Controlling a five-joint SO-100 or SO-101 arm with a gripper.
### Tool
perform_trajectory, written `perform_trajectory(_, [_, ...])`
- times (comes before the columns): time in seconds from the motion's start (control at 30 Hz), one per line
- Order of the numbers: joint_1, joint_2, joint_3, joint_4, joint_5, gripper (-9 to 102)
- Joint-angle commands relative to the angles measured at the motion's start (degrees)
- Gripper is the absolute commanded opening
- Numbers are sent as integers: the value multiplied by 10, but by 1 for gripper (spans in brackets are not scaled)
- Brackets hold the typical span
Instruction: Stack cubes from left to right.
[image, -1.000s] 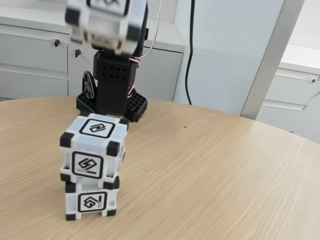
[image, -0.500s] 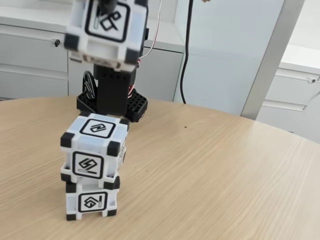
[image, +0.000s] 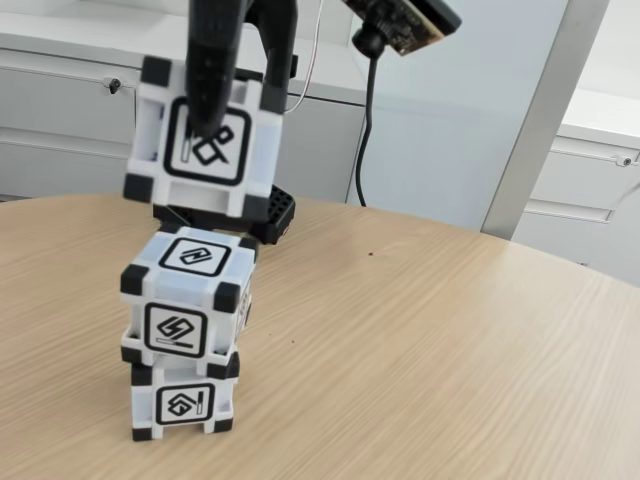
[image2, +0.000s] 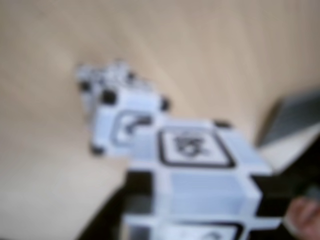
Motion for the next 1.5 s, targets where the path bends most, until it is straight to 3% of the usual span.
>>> perform_trajectory(0.0, [5, 0, 8, -11, -4, 15])
perform_trajectory(0.83, [5, 0, 69, -11, -20, 15])
perform_trajectory(1.47, [5, 12, 60, -4, -22, 37])
